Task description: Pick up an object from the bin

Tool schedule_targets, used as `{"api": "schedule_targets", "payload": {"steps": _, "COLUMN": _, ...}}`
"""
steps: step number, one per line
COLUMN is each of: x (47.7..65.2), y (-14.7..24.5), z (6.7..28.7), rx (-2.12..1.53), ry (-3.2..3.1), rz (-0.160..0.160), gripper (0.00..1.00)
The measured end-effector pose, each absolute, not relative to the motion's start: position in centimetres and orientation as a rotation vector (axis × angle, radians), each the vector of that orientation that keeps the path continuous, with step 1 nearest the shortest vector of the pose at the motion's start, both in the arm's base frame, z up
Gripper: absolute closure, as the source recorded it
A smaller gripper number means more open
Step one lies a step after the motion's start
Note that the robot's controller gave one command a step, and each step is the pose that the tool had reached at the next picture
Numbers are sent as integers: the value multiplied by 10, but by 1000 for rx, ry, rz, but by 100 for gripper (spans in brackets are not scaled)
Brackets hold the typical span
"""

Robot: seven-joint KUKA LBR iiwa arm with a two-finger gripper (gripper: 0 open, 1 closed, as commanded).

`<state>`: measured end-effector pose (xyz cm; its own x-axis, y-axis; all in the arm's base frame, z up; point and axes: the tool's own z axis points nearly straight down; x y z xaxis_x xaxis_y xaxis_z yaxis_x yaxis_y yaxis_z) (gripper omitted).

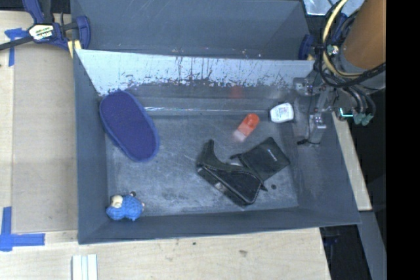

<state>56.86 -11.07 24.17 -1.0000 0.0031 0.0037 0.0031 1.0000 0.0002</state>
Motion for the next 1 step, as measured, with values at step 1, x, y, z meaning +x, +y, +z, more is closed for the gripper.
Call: {"api": "schedule_targets", "payload": {"steps": 1, "x": 562, "y": -76, "z": 123, "rx": -435, "ry": -3108, "rz": 0, "gripper": 0}}
